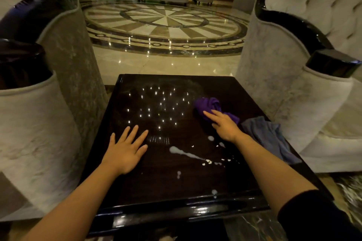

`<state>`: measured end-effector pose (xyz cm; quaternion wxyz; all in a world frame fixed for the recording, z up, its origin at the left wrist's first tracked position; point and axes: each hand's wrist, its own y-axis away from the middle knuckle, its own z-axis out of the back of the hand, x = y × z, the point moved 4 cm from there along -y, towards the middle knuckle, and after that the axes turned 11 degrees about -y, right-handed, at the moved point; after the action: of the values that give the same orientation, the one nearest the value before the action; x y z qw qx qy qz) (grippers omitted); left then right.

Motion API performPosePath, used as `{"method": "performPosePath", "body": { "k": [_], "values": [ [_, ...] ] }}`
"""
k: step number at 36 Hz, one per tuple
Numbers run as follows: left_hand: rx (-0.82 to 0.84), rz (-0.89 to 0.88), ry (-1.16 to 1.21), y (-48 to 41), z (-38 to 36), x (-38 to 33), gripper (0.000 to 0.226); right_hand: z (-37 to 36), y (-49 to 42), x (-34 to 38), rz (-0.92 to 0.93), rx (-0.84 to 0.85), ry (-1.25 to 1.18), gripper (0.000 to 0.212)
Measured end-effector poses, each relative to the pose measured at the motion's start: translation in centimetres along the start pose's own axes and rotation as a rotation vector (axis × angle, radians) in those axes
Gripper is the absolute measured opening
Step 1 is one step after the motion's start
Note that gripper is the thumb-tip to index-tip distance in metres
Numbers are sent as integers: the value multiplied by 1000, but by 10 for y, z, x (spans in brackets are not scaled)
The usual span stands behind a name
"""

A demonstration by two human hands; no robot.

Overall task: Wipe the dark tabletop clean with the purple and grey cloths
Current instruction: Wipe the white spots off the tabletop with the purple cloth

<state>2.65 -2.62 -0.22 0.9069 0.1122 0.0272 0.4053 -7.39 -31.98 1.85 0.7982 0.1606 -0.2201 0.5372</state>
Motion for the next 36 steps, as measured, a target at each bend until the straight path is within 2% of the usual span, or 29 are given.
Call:
{"method": "performPosePath", "body": {
  "k": [6, 15, 26, 31, 34, 36],
  "values": [
    [-3, -20, -7, -1, -1, 2, 54, -18, 31, 33, 81, 59, -58, 53],
    [11, -31, 16, -2, -1, 2, 54, -34, 72, 65, 103, 137, -119, 52],
    [-38, -31, 35, -2, -1, 1, 54, -44, 93, 97, 167, 268, -78, 59],
    [-64, -26, 51, 1, 2, 2, 53, -38, 81, 103, 2, 276, -211, 75],
    [-83, -41, 73, 2, 3, 2, 51, -48, 73, 101, -78, 287, -65, 68],
    [-81, -54, 81, 3, 4, 3, 50, -53, 68, 100, -102, 233, 13, 60]
  ]
}}
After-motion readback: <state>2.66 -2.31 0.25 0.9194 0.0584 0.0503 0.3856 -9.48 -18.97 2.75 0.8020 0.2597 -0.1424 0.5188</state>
